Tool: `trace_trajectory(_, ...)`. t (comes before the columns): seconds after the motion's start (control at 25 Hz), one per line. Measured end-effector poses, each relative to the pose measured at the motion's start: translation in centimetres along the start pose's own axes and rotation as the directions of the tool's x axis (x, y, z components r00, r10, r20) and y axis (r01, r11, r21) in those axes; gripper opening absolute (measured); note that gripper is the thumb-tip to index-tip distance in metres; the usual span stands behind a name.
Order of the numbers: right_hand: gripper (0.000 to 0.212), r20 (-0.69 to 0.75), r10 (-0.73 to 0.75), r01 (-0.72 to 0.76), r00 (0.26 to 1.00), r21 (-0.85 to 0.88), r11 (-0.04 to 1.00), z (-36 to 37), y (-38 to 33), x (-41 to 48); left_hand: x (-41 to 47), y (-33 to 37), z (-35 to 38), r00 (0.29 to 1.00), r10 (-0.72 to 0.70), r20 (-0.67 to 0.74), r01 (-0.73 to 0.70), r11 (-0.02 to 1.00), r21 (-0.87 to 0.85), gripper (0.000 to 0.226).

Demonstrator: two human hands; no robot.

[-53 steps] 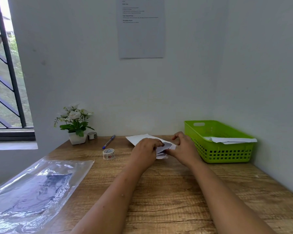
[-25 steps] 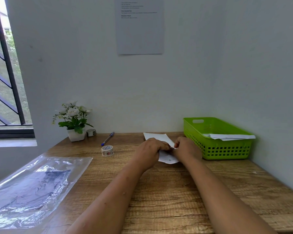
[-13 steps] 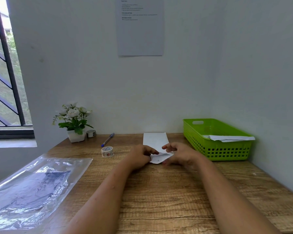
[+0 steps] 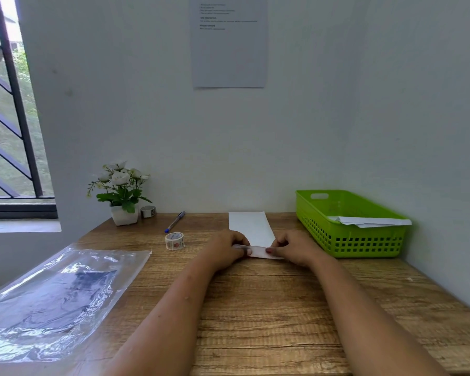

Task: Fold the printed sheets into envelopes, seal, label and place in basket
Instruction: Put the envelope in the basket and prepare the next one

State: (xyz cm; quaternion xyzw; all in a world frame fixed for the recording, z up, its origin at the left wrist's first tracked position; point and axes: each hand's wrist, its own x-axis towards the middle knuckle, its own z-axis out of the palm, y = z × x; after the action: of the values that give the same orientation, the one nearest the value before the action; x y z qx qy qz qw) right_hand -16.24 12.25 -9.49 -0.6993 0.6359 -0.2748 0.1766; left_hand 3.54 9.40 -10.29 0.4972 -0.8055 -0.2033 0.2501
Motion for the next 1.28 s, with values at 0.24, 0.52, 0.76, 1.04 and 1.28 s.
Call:
trace_trajectory(0.24,0.006,-0.088,0.049,-0.061,0.995,-0.136,0.989,0.7,0.1,0.2,0.2,-0.1,0.4,0.999,-0.037,-0.023,0.038,0.998,0.043,0.018)
trace_trajectory(0.52,0.014,-0.175,-0.060,0.000,0.983,-0.321,0.947,3.2,-2.3,-0.1,-0.2,0.3,0.7,0.995,-0.049,-0.091,0.055,0.996,0.064,0.019)
trace_trajectory(0.76,0.022,-0.157,0.169,-0.188,0.973,-0.111,0.976,2.4,-1.6,0.2,0.1,0.2,0.8,0.982,-0.156,-0.108,0.161,0.986,0.044,0.020)
trace_trajectory(1.04,0.027,-0.196,0.148,-0.177,0.969,-0.139,0.974,2.1,-1.1,-0.1,-0.2,0.0,0.2,0.966,-0.236,-0.101,0.245,0.966,0.085,0.018)
trace_trajectory(1.28,0.015,-0.124,0.075,-0.099,0.989,-0.204,0.974,4.0,-3.2,0.0,-0.2,-0.7,0.2,0.983,-0.176,-0.045,0.178,0.983,0.044,0.014)
